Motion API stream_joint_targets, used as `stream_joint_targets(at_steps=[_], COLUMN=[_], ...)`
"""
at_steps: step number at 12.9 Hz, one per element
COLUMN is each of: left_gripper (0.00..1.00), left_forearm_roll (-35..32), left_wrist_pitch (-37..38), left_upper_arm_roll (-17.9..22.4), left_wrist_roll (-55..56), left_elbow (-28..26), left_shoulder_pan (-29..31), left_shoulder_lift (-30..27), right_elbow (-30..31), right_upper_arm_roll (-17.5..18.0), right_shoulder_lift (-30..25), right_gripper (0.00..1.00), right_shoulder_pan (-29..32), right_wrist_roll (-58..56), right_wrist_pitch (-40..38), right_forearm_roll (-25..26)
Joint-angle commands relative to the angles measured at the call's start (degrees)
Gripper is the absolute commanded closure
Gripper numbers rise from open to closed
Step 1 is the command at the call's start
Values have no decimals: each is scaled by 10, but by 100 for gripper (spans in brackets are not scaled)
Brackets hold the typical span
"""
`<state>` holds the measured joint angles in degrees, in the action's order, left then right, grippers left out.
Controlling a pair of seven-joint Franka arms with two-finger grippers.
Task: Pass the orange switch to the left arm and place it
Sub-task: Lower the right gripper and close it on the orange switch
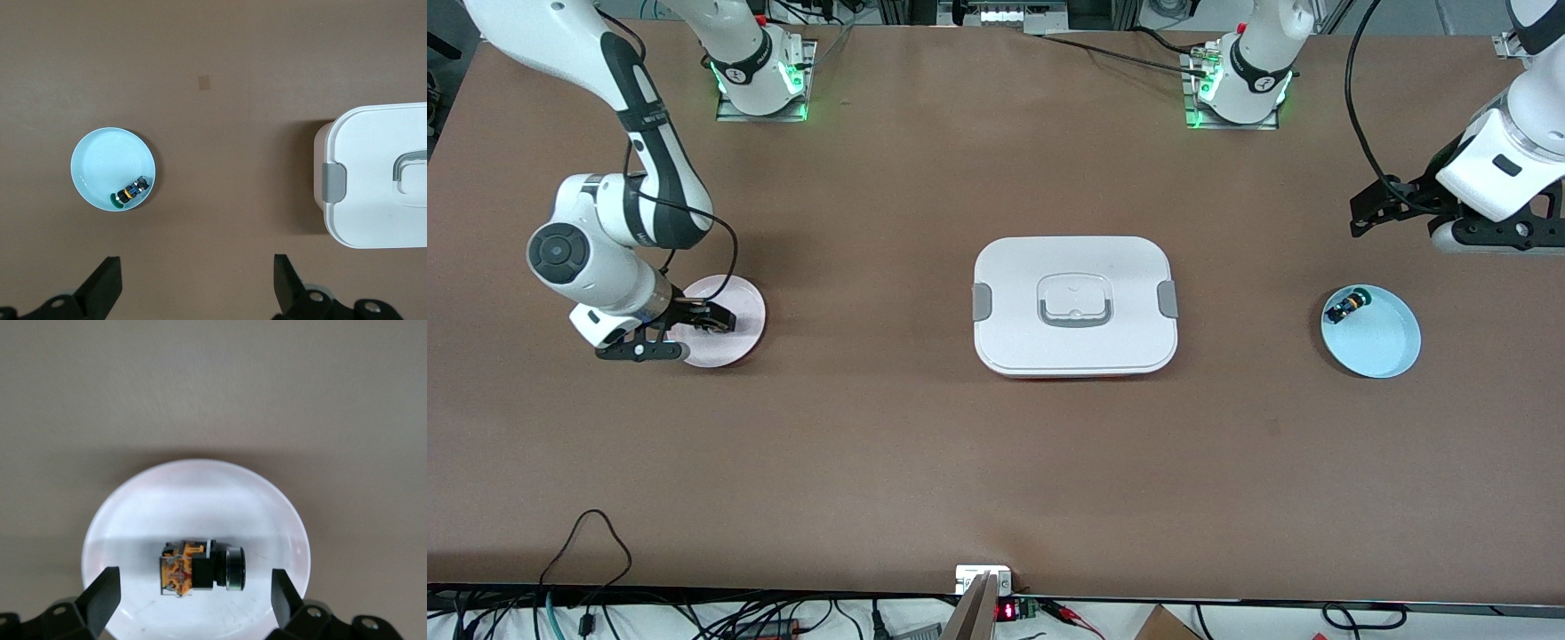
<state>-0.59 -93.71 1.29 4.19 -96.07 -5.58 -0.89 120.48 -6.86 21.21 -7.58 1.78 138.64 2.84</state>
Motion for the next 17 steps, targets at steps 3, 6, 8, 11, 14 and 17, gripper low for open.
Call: stream_joint_targets(at_steps=[3,6,8,11,14,17], left_gripper=[0,0,0,0,0,0], left_forearm_roll=[4,4,4,4,4,4], left_wrist_pitch=[12,12,12,12,12,12], left_upper_arm_roll=[-2,-2,-2,-2,-3,-3], left_wrist_roll=[4,5,5,5,5,5], left_elbow=[13,12,12,13,13,13], left_shoulder_pan=[3,3,3,3,2,3], left_shoulder_lift=[4,4,4,4,4,4], right_elbow=[18,29,44,49,49,52], right_upper_arm_roll=[3,3,3,3,3,3], right_shoulder_lift=[9,12,17,23,35,40], right_gripper=[0,0,0,0,0,5], right_shoulder_pan=[11,10,6,6,6,3], right_wrist_roll=[-22,-30,-32,-33,-33,-33], right_wrist_pitch=[15,29,64,73,90,101], right_forearm_roll=[7,9,31,37,37,37])
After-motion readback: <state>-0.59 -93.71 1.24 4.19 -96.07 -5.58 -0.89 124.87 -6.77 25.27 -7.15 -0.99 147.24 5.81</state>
